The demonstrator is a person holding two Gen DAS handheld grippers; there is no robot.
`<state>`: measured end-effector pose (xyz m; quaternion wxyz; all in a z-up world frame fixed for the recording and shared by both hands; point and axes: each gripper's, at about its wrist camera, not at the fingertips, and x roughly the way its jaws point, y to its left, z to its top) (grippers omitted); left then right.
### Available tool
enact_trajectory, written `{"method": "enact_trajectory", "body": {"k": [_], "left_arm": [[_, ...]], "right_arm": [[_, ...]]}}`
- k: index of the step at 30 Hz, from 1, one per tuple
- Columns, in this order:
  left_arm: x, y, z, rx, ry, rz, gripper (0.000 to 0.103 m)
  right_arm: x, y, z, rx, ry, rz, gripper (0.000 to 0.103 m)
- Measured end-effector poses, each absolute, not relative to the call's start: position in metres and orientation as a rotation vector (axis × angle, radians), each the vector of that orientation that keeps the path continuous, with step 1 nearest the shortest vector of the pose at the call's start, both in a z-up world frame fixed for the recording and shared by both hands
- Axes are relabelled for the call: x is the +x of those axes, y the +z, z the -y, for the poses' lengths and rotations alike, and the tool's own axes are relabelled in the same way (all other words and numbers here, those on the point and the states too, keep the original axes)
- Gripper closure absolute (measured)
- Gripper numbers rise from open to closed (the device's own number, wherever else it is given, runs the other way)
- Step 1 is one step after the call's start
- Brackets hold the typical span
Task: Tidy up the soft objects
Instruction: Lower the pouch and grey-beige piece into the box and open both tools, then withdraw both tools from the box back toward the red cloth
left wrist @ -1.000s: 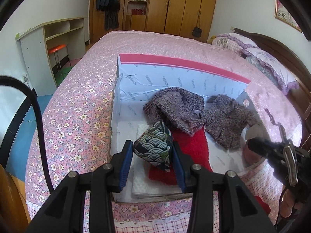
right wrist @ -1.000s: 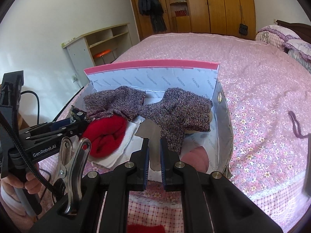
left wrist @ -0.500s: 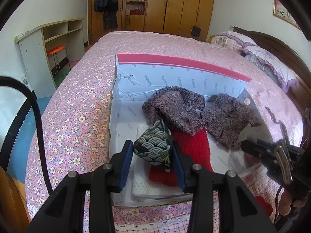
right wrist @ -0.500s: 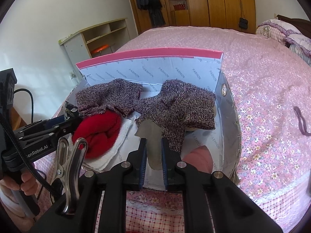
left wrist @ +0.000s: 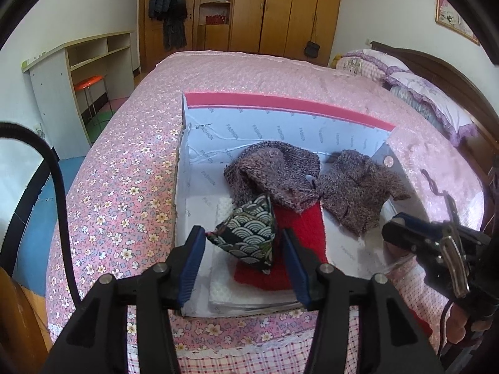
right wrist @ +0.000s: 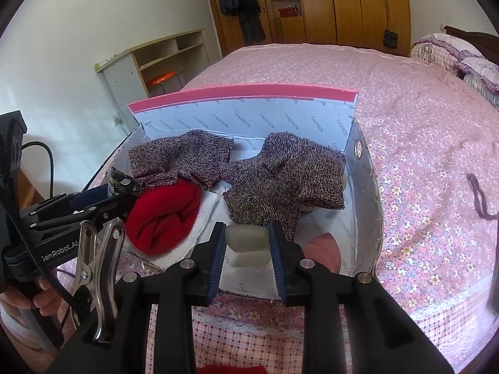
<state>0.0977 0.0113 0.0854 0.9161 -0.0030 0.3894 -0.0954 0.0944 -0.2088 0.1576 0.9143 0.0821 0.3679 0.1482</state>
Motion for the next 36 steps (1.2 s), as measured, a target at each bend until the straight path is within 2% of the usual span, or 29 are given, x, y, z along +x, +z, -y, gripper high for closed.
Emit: {"method": "enact_trajectory", "body": {"k": [4,36], "left_arm": [[0.094,0.089,-0.013,-0.007,-0.189,-0.79,0.042],[0.053,0.112,-0.004,0.019,-0.209,-0.734,0.042]], "right_arm": [[0.091,0.16,0.208,0.165,0.306,-0.752,0.075],[0.049,0.183,0.206,0.162,0.331,-0.699,0.074]]}}
